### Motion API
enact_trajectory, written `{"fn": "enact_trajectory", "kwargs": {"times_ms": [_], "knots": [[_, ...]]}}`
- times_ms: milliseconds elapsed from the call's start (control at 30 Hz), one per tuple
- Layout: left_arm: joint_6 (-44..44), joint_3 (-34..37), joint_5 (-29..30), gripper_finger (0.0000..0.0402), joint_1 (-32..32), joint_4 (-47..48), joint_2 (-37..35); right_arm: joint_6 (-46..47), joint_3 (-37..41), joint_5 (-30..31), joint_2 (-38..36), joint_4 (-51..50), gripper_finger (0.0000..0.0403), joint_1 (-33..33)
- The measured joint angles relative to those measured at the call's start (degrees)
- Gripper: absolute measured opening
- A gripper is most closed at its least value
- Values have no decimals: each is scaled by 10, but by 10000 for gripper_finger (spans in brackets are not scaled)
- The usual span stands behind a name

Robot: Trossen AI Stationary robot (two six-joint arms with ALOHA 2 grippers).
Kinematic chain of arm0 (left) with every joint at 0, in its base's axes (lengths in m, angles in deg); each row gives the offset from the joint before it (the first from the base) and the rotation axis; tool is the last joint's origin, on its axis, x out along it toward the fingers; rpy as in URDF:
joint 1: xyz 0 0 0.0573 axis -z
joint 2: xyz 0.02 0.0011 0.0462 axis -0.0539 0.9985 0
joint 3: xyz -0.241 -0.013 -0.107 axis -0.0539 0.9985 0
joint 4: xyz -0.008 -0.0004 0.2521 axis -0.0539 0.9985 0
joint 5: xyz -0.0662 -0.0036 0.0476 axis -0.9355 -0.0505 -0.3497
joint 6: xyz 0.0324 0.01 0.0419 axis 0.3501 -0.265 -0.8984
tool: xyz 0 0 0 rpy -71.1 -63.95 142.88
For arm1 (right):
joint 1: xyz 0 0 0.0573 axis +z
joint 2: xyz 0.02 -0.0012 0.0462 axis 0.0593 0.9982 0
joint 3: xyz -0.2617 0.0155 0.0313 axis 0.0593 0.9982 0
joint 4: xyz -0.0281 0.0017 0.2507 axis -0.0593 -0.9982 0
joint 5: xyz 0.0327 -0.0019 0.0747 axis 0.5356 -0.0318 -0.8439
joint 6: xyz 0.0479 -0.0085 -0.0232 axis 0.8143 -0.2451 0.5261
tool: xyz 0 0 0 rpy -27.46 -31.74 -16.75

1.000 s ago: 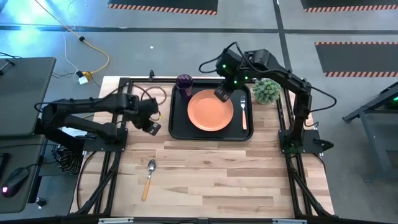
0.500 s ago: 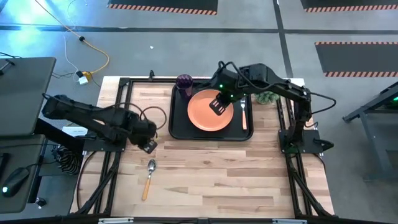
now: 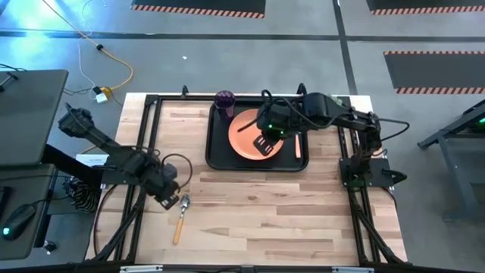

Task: Pick and place plate/cup/fork/spoon on tray
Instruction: Put the yellow spoon on the black tray

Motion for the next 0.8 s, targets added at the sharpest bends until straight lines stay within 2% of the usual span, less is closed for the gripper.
{"fn": "enact_trajectory", "kwargs": {"times_ms": [200,400,600,800], "knots": [[62,0,10,60,67,-9,3,37,0,13,0,0,85,25],[127,0,44,96,131,-44,23,65,0,15,0,2,85,47],[212,0,43,139,159,-68,65,98,0,20,0,3,85,68],[266,0,54,153,169,-122,119,111,0,20,0,6,85,83]]}}
